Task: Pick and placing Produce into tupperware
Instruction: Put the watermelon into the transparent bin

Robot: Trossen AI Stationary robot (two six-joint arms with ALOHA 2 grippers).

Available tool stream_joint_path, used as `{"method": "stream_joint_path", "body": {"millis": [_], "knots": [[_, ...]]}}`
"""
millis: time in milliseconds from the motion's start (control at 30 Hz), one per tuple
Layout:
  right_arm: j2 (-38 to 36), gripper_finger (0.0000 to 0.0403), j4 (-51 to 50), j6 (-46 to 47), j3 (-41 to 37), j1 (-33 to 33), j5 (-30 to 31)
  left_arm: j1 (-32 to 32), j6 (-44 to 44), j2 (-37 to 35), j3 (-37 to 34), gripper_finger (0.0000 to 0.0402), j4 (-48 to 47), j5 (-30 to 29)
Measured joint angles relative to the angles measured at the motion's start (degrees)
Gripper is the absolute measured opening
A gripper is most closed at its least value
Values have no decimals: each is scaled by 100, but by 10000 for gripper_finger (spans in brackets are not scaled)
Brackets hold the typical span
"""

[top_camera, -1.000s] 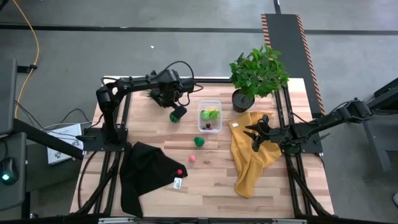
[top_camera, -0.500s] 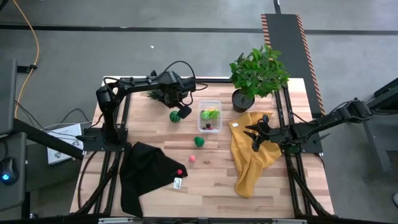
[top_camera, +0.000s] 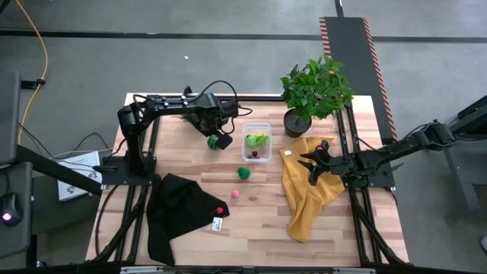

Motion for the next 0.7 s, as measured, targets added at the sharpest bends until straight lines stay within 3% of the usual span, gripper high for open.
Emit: {"method": "stream_joint_path", "body": {"millis": [700], "knots": [[0, 114, 0, 0, 0, 0, 0, 2, 246, 52, -167, 397, 600, 20]]}}
